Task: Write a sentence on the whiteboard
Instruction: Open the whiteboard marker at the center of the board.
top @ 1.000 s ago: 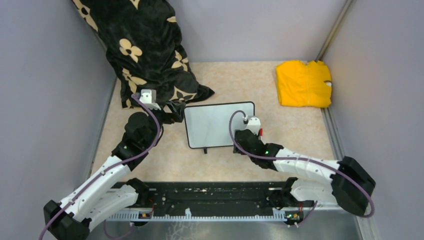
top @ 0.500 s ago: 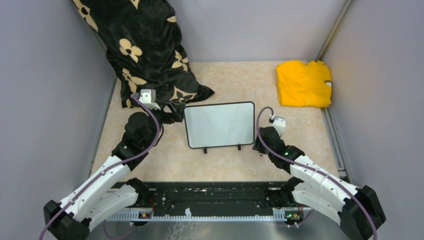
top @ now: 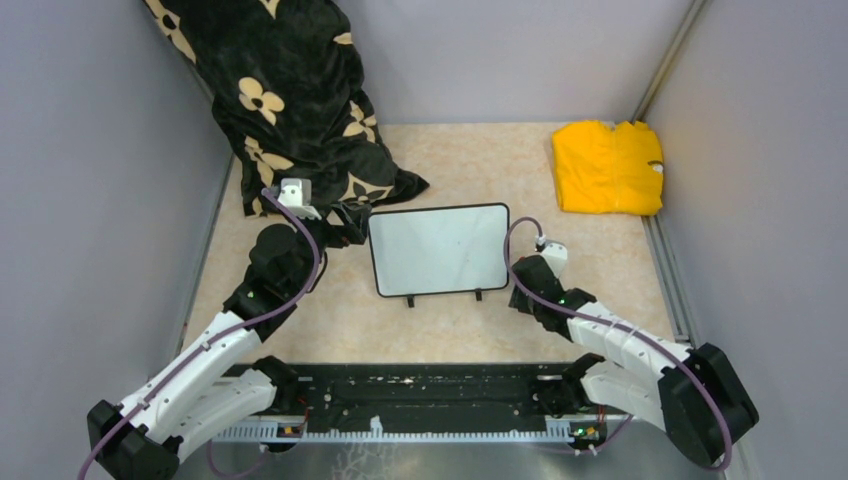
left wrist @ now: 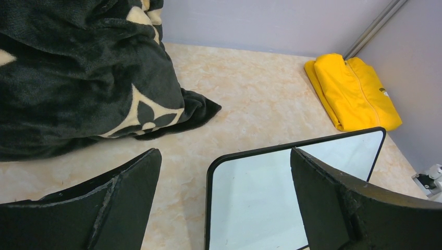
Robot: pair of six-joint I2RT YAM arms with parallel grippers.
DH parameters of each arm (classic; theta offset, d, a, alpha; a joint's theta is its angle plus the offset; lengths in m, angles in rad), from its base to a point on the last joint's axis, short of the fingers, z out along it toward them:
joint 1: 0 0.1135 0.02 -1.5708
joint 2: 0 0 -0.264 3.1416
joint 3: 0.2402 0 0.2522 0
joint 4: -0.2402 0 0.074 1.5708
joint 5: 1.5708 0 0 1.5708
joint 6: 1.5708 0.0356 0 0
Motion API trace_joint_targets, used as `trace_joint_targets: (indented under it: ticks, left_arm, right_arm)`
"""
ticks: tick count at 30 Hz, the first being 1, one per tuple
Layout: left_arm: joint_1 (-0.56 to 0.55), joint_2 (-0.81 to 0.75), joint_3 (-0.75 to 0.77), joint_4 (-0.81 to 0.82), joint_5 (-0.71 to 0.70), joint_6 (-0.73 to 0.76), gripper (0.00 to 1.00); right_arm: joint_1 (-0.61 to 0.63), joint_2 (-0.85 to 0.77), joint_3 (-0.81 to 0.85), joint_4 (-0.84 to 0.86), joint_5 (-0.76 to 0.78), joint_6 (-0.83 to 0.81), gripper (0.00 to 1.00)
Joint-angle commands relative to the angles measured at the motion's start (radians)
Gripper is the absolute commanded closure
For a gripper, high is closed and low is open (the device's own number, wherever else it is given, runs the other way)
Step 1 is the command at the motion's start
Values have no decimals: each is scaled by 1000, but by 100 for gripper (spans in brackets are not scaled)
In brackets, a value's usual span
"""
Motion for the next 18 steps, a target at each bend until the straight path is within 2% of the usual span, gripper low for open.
trace_joint_targets:
  ticks: [1,11,18]
  left_arm:
    - [-4,0,-3,20,-7,-3,1]
    - [-6,-2,-3,18,-5,-3,1]
    - [-5,-2,-3,16,-5,-4,1]
  right_arm:
    - [-23,28,1,67,-3,6,62]
    - [-54,110,26,70,-14,2,72]
    - [-83,89,31,29,9,32,82]
